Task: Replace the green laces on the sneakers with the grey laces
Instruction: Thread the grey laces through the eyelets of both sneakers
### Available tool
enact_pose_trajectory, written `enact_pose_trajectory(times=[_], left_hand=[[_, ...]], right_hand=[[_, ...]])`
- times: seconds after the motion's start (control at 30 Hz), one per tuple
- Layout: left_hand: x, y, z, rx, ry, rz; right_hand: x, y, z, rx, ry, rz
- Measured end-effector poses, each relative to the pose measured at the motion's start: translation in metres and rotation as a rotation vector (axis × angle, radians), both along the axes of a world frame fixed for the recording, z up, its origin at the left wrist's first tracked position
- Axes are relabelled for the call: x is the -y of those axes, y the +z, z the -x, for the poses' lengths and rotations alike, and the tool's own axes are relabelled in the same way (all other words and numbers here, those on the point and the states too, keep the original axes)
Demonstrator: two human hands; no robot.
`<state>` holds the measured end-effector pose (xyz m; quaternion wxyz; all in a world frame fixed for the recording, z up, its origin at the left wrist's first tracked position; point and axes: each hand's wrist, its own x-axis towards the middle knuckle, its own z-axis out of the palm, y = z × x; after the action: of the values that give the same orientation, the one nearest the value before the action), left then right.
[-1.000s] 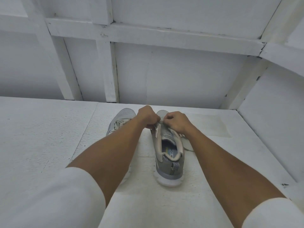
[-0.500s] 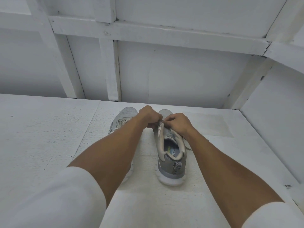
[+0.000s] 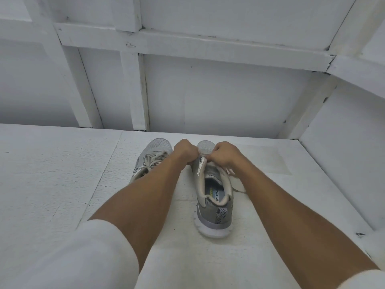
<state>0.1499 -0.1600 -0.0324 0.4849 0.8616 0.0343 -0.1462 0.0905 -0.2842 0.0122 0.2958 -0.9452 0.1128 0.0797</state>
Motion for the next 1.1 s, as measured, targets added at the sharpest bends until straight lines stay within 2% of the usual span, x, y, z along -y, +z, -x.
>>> enact_pose_trajectory(times=[0.03, 0.1, 0.13, 0.2, 0.23, 0.33, 0.37, 0.4, 0.43, 0.47, 0.53, 0.63, 0.67, 0.7, 0.83, 1.03, 1.1], left_hand=[[0.000, 0.004, -0.001, -0.001, 0.037, 0.019], [-0.003, 0.011, -0.004, 0.079, -0.022, -0.072], [-0.003, 0.018, -0.005, 0.074, 0.033, 0.011], [-0.011, 0.035, -0.012, -0.029, 0.283, 0.497], [-0.018, 0.049, -0.016, -0.022, 0.382, 0.665], [-0.061, 0.108, -0.038, 0.129, 0.621, 1.085], [-0.076, 0.130, -0.044, 0.200, 0.687, 1.191], [-0.086, 0.148, -0.044, 0.241, 0.690, 1.203], [-0.093, 0.156, -0.045, 0.278, 0.637, 1.118], [-0.094, 0.157, -0.041, 0.306, 0.521, 0.955], [-0.080, 0.139, -0.026, 0.309, 0.149, 0.536], [-0.033, 0.077, 0.003, 0.220, -0.375, -0.411], [-0.020, 0.059, 0.014, 0.262, -0.455, -0.637], [-0.012, 0.048, 0.025, 0.288, -0.484, -0.754], [-0.016, 0.050, 0.026, 0.395, -0.370, -0.842], [-0.092, 0.143, -0.025, 0.631, 0.053, -0.812], [-0.103, 0.155, -0.033, 0.632, 0.072, -0.811]], right_hand=[[0.002, 0.006, 0.004, -0.070, 0.014, -0.029], [0.007, 0.008, 0.010, -0.113, -0.004, -0.062], [0.010, 0.006, 0.013, -0.086, -0.034, -0.052], [0.013, -0.003, 0.019, -0.017, -0.110, -0.028], [0.014, -0.008, 0.022, 0.017, -0.158, -0.044], [0.015, -0.016, 0.032, 0.100, -0.283, -0.144], [0.015, -0.017, 0.034, 0.110, -0.307, -0.175], [0.015, -0.019, 0.036, 0.119, -0.325, -0.204], [0.016, -0.021, 0.037, 0.127, -0.340, -0.224], [0.017, -0.022, 0.038, 0.134, -0.356, -0.236], [0.017, -0.024, 0.039, 0.139, -0.372, -0.257], [0.016, -0.024, 0.040, 0.148, -0.347, -0.253], [0.016, -0.024, 0.040, 0.149, -0.344, -0.249], [0.015, -0.024, 0.040, 0.150, -0.350, -0.253], [0.015, -0.024, 0.040, 0.156, -0.383, -0.259], [0.012, -0.020, 0.042, 0.156, -0.388, -0.245], [0.012, -0.021, 0.042, 0.151, -0.379, -0.243]])
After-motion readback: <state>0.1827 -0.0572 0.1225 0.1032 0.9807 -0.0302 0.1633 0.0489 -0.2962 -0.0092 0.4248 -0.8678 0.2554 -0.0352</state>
